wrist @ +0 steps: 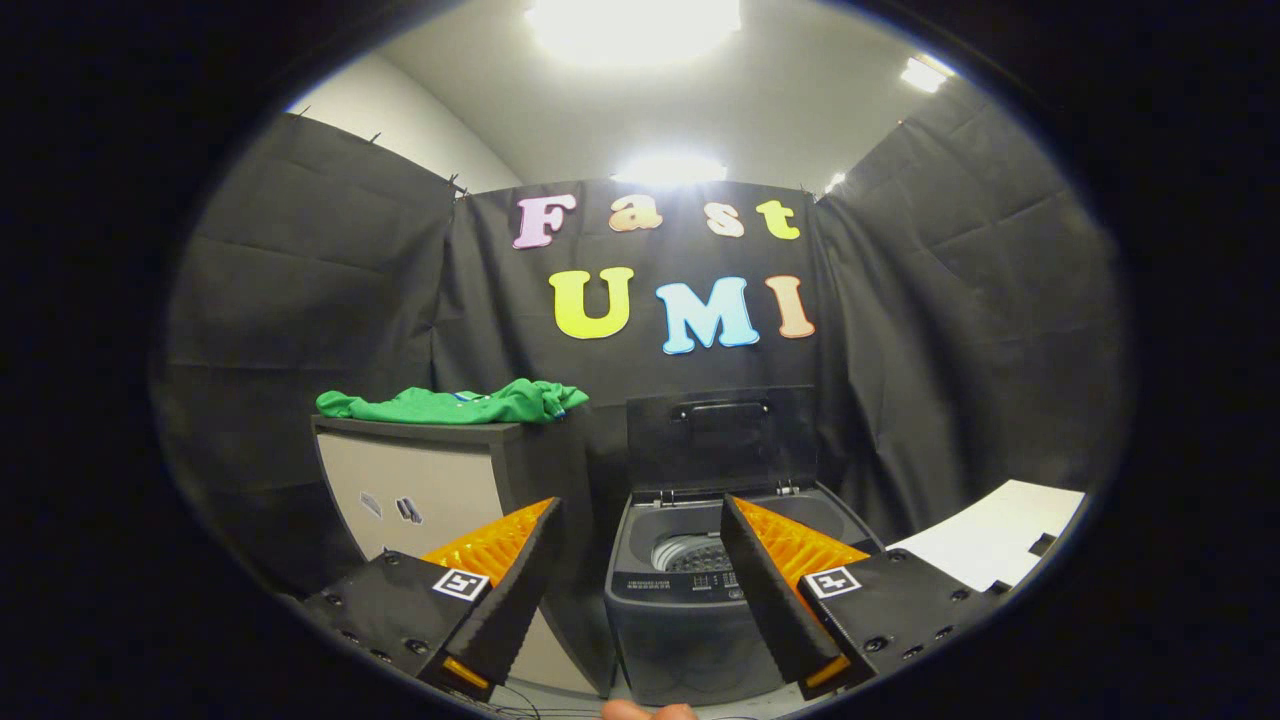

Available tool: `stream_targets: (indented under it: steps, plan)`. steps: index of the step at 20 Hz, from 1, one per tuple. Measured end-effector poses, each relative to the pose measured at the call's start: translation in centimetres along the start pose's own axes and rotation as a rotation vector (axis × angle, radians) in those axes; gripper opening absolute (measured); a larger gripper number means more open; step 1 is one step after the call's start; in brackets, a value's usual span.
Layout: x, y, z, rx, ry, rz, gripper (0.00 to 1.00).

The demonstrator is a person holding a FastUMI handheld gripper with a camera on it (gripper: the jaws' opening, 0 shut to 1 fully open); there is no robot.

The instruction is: Put the clothes into the washing machine and then close the washing machine lid.

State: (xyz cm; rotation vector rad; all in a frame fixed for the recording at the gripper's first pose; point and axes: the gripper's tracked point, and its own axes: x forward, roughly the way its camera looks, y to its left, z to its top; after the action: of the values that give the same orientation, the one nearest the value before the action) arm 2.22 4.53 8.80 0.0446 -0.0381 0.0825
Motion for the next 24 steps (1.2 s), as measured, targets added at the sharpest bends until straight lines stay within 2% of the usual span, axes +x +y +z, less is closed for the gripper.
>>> stream_targets:
  steps: [6, 11, 16, 22, 24]
  plan:
    - [3.4, 5.1, 8.5, 0.049, -0.018, 0.112, 0.98]
    - [5.8, 9.7, 14.8, 0.034, -0.029, 0.188, 0.98]
    - [8.9, 14.4, 16.8, 0.101, 0.090, 0.275, 0.98]
    - [11.9, 20.7, 16.4, 0.025, 0.204, 0.331, 0.98]
    - [13.7, 22.2, 16.0, -0.012, 0.242, 0.325, 0.98]
